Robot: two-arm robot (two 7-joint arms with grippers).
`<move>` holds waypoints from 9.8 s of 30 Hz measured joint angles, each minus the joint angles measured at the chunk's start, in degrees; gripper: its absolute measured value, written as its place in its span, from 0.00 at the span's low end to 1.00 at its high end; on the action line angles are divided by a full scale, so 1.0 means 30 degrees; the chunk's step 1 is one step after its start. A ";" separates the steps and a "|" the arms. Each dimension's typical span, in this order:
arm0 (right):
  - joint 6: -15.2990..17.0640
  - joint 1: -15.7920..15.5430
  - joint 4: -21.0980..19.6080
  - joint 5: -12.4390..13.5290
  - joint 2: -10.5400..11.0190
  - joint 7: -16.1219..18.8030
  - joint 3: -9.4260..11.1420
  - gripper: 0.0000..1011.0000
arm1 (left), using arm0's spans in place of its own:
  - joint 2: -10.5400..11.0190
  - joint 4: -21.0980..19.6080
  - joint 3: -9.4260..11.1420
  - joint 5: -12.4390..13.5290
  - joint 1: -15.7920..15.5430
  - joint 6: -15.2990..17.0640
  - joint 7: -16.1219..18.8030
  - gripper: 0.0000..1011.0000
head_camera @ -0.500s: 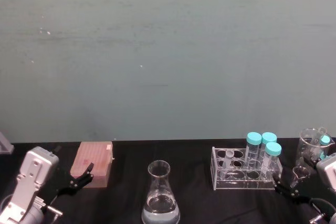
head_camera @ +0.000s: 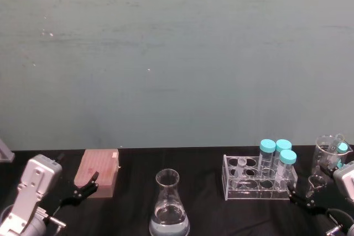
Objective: Pour the liquid from the test tube into the beaker using one hand.
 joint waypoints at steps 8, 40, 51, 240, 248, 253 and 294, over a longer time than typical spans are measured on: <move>0.0000 0.0000 0.0000 0.0001 0.0000 -0.0001 0.0000 0.99 | 0.0000 0.0001 0.0000 0.0000 0.0000 -0.0001 0.0000 0.99; -0.0580 -0.0076 -0.0448 -0.1468 -0.0429 0.1584 0.0806 0.99 | 0.0000 0.0000 0.0000 0.0001 0.0000 0.0001 -0.0001 0.99; -0.0821 0.0567 -0.0729 -0.1739 -0.0854 0.3104 0.0692 0.99 | 0.0000 0.0000 0.0000 -0.0001 0.0000 0.0000 -0.0001 0.99; 0.0961 0.4207 0.6147 -0.1739 -0.7048 0.7700 0.2511 0.99 | 0.0000 0.0000 0.0000 0.0000 0.0000 0.0000 0.0000 0.99; 0.0972 0.4309 0.6395 -0.1785 -0.7131 0.7693 0.2455 0.99 | 0.0000 0.0000 0.0000 0.0000 0.0000 0.0000 0.0000 0.99; 0.0950 0.4397 0.6540 -0.1786 -0.7191 0.7693 0.2434 0.99 | 0.0000 0.0000 -0.0001 0.0000 -0.0001 0.0001 0.0000 0.99; 0.0755 0.4737 0.7030 -0.1899 -0.7352 0.7696 0.2371 0.99 | 0.0000 -0.0001 0.0000 0.0000 0.0001 0.0001 0.0000 0.99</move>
